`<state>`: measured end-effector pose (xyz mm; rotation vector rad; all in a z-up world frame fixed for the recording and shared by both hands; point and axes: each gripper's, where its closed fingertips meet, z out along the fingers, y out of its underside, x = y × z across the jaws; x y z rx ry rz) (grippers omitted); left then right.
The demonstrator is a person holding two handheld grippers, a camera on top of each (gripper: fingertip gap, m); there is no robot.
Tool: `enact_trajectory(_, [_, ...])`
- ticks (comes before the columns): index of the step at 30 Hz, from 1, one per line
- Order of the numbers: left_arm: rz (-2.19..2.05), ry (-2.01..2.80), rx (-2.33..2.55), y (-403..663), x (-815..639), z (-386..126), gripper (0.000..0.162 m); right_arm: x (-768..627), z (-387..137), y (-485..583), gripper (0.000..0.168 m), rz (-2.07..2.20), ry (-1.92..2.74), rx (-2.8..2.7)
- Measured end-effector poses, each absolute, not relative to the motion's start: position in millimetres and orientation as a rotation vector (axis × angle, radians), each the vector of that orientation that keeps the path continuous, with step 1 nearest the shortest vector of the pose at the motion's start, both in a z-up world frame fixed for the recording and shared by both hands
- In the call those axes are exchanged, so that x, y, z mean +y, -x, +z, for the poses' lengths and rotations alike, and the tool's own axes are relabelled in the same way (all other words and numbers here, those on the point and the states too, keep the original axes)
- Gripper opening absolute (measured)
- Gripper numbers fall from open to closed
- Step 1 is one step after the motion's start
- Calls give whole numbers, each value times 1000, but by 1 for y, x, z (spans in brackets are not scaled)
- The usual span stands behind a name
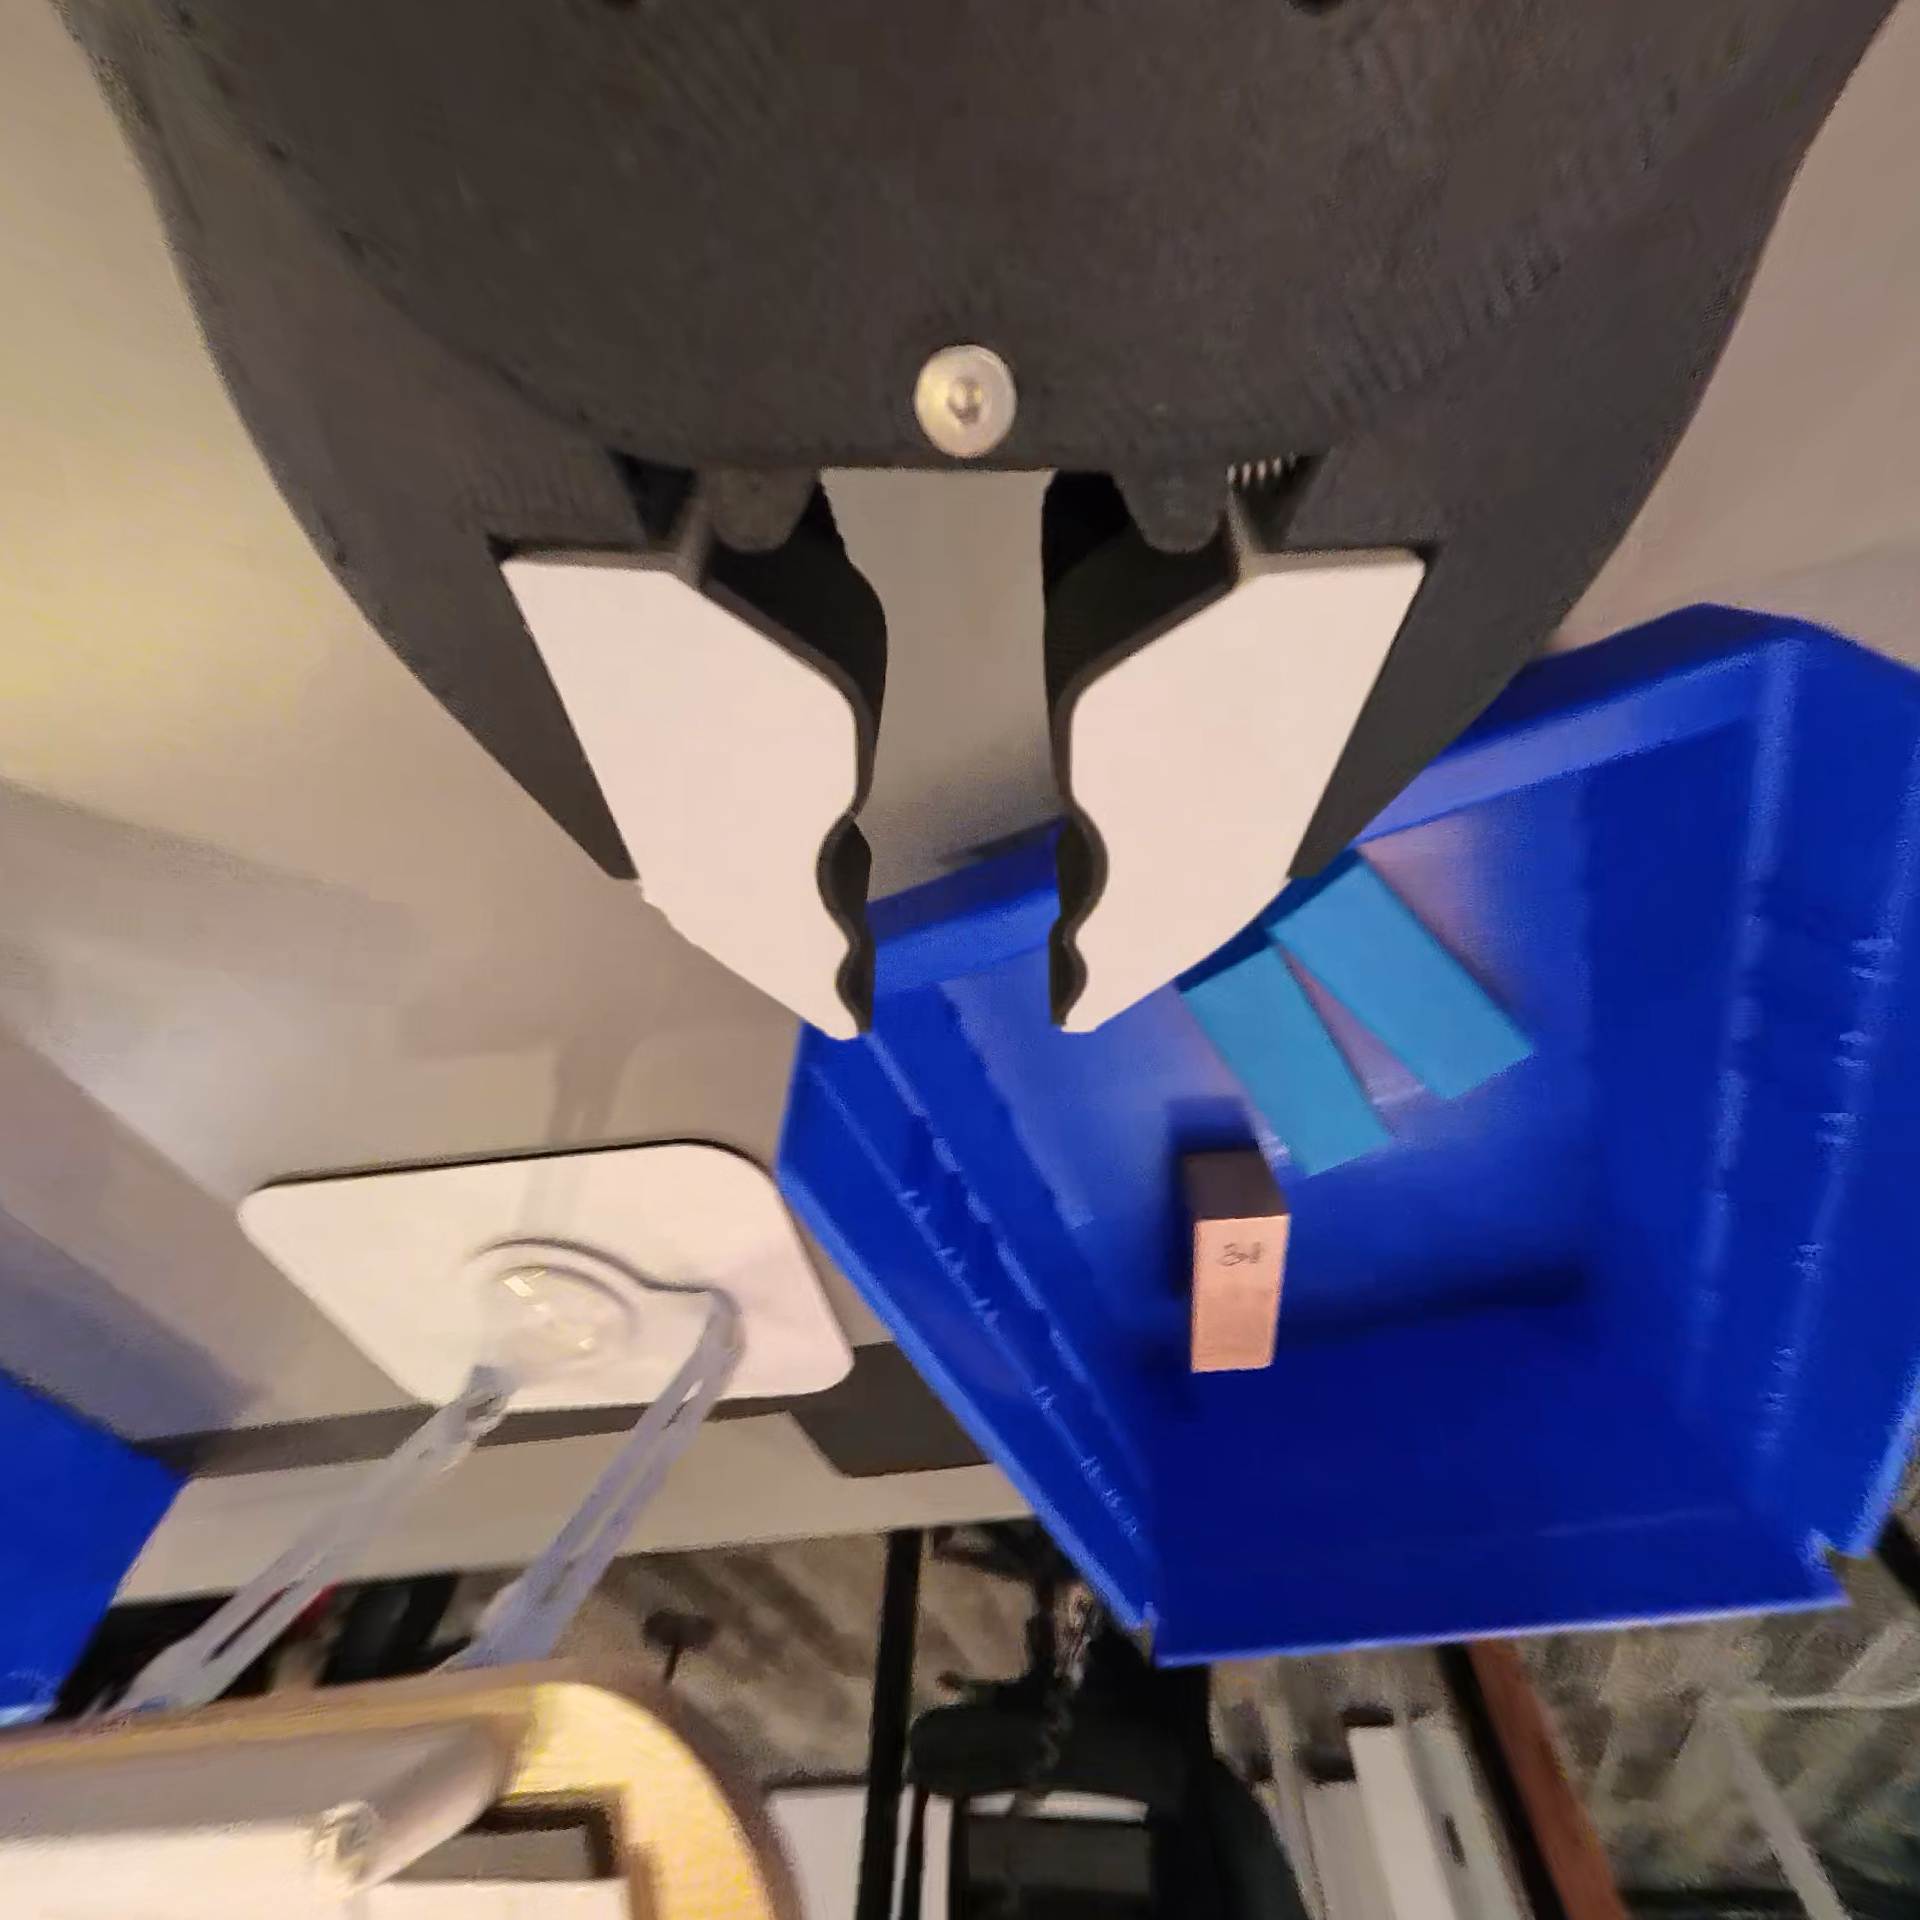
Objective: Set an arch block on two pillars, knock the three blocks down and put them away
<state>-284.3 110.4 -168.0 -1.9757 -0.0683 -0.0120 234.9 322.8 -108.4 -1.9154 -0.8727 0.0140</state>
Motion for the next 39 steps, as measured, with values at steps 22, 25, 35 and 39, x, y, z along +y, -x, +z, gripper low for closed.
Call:
enact_trajectory(22, [36, 2822, -295, 393, 190, -261, 39, 264, -147, -166, 11, 217, 1769, -1083])
enact_trajectory(25, [-6, 2758, -253, 387, 195, -255, 38, 264, -144, -167, 11, 205, 1753, -1084])
enact_trajectory(35, [-207, 1977, 111, 281, 144, -97, 36, 168, -78, -82, 29, 466, 1396, -1314])
enact_trajectory(39, [-400, 1689, 434, 166, 109, -68, 36, 110, -67, -13, 40, 898, 1326, -1438])
